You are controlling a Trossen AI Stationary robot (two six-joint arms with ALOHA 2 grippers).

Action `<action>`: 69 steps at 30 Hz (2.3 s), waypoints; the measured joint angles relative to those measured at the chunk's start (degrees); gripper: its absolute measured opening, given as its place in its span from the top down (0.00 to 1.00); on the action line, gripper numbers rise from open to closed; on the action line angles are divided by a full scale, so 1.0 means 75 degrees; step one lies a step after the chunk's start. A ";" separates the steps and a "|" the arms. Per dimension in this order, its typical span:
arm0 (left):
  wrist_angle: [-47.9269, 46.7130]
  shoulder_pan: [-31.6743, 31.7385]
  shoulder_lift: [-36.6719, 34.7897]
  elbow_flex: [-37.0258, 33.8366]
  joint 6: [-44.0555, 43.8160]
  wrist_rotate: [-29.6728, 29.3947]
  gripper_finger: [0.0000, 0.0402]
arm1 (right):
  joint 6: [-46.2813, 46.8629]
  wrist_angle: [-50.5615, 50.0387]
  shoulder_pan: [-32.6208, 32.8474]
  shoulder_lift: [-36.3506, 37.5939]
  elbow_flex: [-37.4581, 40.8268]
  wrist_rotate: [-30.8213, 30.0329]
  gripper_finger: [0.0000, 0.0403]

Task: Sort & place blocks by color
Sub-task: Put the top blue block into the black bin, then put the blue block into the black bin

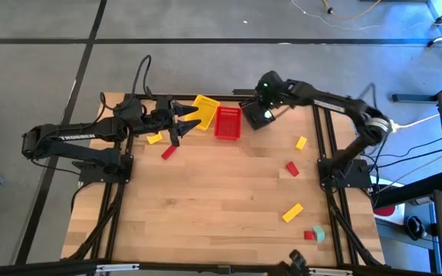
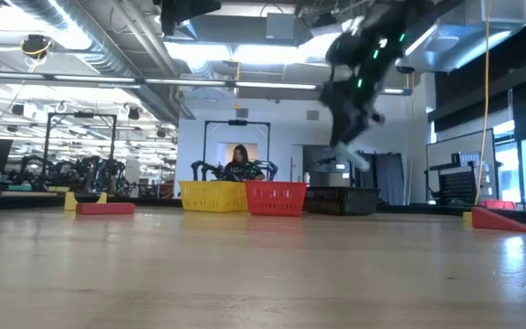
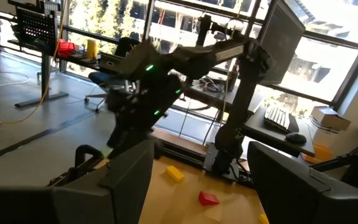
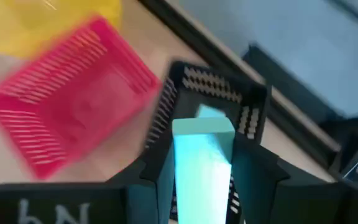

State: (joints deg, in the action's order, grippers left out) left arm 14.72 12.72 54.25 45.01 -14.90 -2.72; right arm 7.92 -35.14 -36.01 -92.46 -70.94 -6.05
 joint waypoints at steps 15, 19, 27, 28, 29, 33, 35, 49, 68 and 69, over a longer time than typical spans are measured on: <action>0.0002 -0.0001 -0.0001 0.0000 -0.0001 -0.0003 0.37 | 0.0530 0.0618 -0.0385 -0.1575 0.0000 -0.0023 0.68; 0.0000 -0.0002 -0.0001 0.0000 -0.0003 -0.0003 0.37 | 0.0512 0.0630 -0.0385 -0.1575 0.0000 -0.0043 0.60; 0.0000 -0.0002 0.0000 0.0000 -0.0006 -0.0003 0.37 | 0.0521 0.0538 -0.0385 -0.1575 -0.0053 -0.0042 0.43; 0.0000 -0.0002 0.0000 0.0000 -0.0006 -0.0003 0.37 | 0.0524 0.0461 -0.0385 -0.1575 -0.0110 -0.0019 0.41; 0.0000 -0.0002 0.0000 0.0000 -0.0006 -0.0003 0.37 | 0.0512 0.0396 -0.0385 -0.1575 -0.0186 0.0024 0.39; 0.0000 -0.0002 0.0002 0.0000 -0.0009 -0.0001 0.37 | 0.0276 0.0066 -0.0385 -0.1458 -0.0490 0.0407 0.33; 0.0000 -0.0002 -0.0001 0.0000 -0.0009 -0.0001 0.37 | 0.0059 0.0047 -0.0385 -0.1182 -0.0519 0.0752 0.31; -0.0006 0.0001 -0.0001 0.0000 -0.0023 0.0006 0.37 | 0.0771 0.2334 0.1097 0.3500 0.2568 0.2768 0.31; -0.0011 -0.0001 -0.0001 0.0000 -0.0189 0.0297 0.37 | 0.0502 0.5025 0.2165 0.5903 0.3990 0.2964 0.31; -0.0009 0.0001 0.0002 0.0000 -0.0189 0.0297 0.37 | 0.0500 0.5025 0.2165 0.5900 0.3990 0.2964 0.31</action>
State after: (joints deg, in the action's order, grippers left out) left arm 14.66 12.73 54.26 45.01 -16.32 -0.49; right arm 11.67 2.55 -19.77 -48.21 -41.01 16.19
